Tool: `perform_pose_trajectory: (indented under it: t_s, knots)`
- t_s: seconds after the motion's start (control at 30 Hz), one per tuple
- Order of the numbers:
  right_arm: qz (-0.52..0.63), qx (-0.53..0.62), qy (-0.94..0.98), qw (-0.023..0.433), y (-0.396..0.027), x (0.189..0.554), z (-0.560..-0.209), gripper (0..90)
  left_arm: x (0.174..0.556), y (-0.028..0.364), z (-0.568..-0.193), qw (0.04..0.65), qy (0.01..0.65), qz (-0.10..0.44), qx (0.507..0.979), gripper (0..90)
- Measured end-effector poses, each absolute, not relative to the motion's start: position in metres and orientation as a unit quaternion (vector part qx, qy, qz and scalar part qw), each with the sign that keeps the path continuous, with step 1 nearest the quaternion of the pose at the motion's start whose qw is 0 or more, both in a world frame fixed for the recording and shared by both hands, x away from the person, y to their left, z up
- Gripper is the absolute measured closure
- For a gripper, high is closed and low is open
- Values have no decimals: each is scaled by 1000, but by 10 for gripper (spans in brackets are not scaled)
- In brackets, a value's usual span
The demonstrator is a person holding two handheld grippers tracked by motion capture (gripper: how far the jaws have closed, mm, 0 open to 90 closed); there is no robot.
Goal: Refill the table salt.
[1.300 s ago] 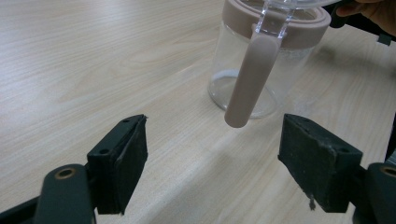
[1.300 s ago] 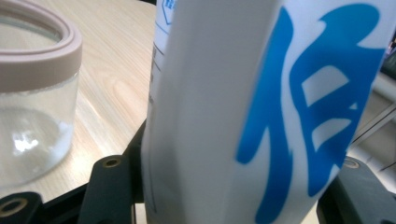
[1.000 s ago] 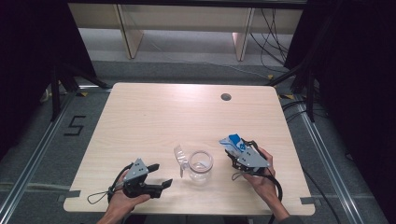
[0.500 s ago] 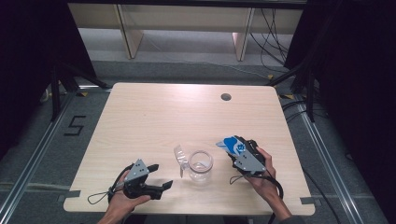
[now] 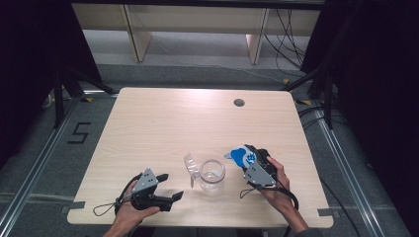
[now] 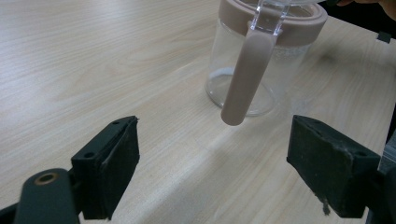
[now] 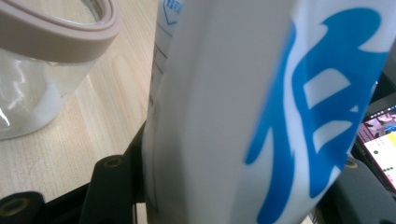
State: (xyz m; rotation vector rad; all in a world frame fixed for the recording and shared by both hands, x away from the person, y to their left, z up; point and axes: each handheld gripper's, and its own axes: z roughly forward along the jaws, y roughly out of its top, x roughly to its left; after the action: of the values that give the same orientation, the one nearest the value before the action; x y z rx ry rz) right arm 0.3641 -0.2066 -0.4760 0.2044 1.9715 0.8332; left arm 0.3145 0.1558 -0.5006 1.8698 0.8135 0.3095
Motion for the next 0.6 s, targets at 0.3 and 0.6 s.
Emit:
perform_pose_trajectory:
  t_s: [0.3,0.6]
  knots:
    - [312,54,805,502,-203,361,-474,442,315,155,-501,512,337,131,779,163]
    - [289,29,803,520,-197,358,-474,445,315,155,-501,511,337,132,780,163]
